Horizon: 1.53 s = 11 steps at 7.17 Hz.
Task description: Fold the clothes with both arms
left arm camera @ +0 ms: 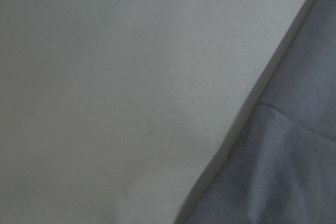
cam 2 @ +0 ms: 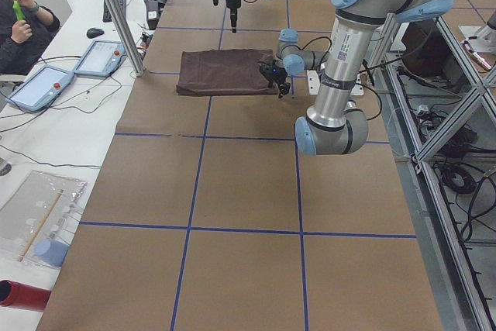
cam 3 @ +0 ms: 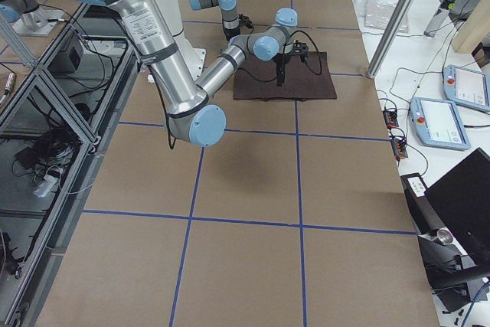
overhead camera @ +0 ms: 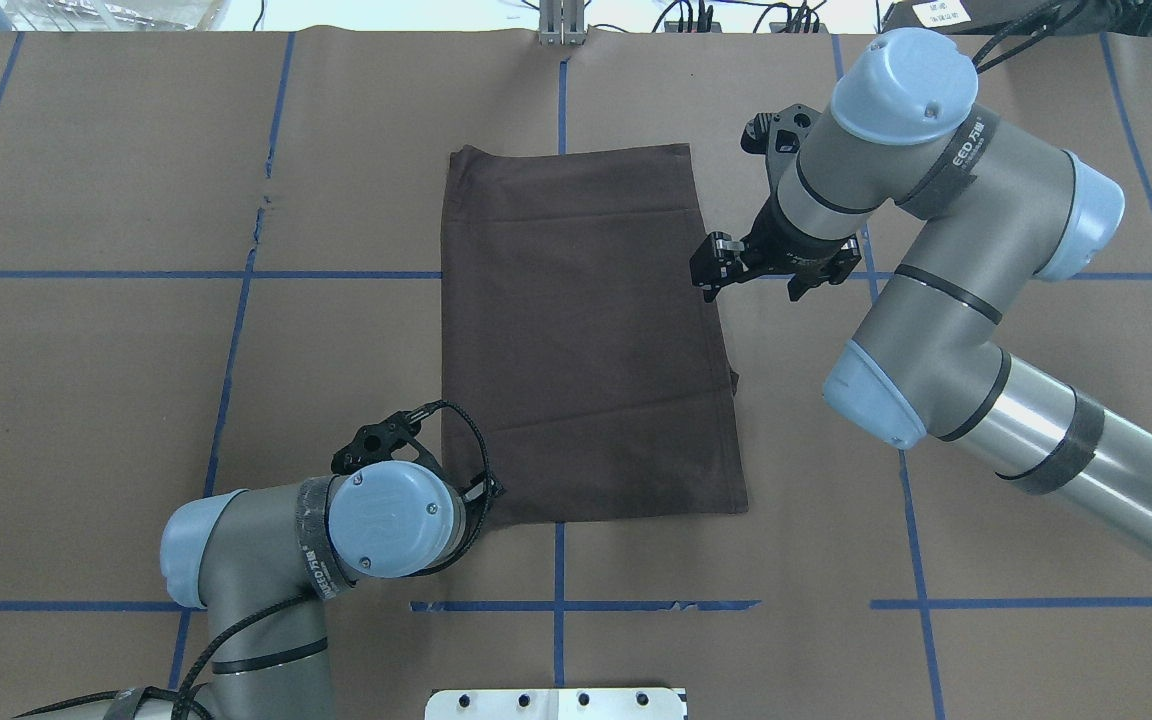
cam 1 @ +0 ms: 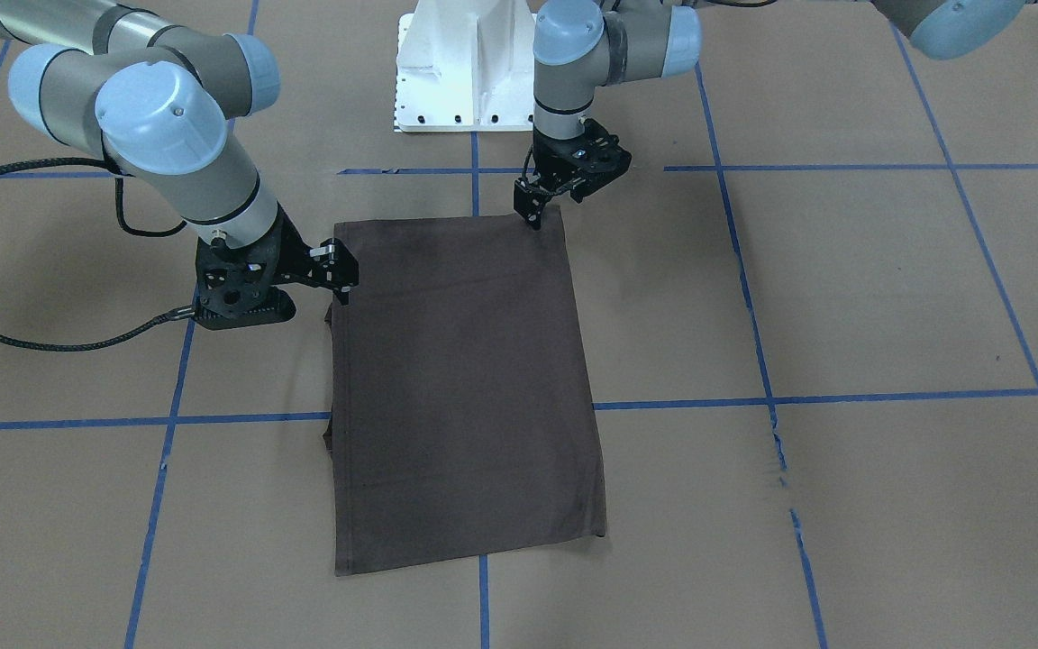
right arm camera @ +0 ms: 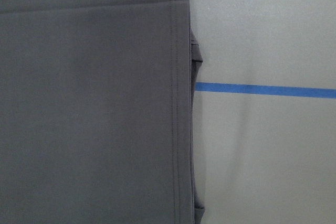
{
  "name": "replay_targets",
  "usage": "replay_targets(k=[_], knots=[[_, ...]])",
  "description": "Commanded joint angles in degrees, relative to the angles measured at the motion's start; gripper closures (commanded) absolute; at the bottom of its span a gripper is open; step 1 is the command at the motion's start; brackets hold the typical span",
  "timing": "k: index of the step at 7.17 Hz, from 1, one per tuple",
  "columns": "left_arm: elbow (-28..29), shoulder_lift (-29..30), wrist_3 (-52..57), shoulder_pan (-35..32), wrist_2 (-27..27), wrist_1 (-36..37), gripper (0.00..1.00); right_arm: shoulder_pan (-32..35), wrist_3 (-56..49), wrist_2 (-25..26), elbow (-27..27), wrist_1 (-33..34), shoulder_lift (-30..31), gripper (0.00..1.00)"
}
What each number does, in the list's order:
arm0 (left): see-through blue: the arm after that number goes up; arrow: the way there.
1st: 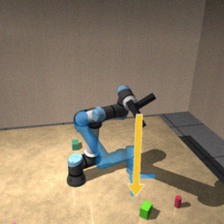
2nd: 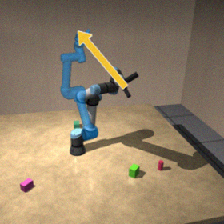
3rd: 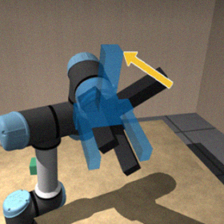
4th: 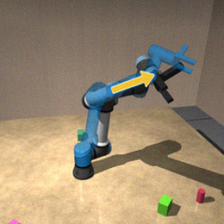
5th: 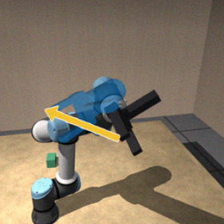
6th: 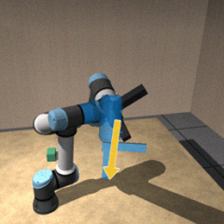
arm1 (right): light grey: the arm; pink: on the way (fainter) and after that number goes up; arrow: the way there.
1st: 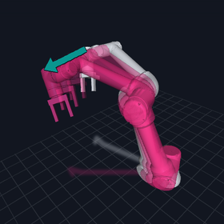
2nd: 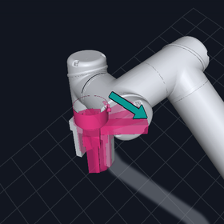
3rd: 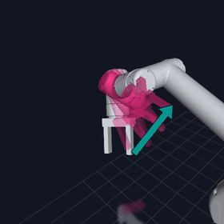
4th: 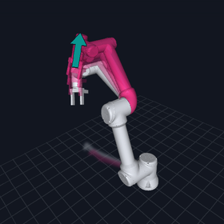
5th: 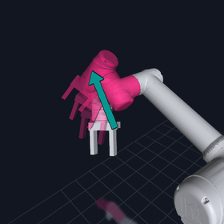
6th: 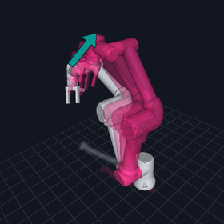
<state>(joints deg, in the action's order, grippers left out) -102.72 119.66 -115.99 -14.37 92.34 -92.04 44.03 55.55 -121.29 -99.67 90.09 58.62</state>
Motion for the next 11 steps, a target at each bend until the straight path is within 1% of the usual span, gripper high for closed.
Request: replay_targets(k=[1, 2, 3, 4, 7, 9, 10, 11], knots=[[0.15, 0.13, -0.11, 0.13, 0.03, -0.07, 0.53, 0.01, 0.0, 0.0, 0.0, 0.0, 0.09, 0.0], [0.06, 0.22, -0.11, 0.13, 0.03, -0.07, 0.73, 0.01, 0.0, 0.0, 0.0, 0.0, 0.09, 0.0], [0.06, 0.22, -0.11, 0.13, 0.03, -0.07, 0.89, 0.01, 0.0, 0.0, 0.09, 0.0, 0.09, 0.0], [-0.02, 0.39, -0.11, 0.13, 0.03, -0.07, 1.0, 0.01, -0.09, 0.0, 0.09, 0.0, 0.09, 0.0], [-0.29, 1.01, 0.07, 0.13, 0.12, -0.07, 1.0, 0.01, -0.09, 0.0, 0.09, 0.0, 0.26, 0.0], [-1.51, 1.01, 0.07, -0.21, 0.12, 0.02, 1.0, 0.01, 0.0, 0.0, 0.0, -0.09, 0.18, 0.0], [-3.61, 0.75, 0.5, -0.57, 0.12, 0.28, 1.0, 0.09, 1.83, 0.0, -0.52, -0.18, 0.35, 0.0], [-5.11, 0.57, 1.46, -0.57, 0.12, 2.37, 1.0, -1.3, 10.9, -0.09, -1.49, -0.79, 0.53, 0.0]])
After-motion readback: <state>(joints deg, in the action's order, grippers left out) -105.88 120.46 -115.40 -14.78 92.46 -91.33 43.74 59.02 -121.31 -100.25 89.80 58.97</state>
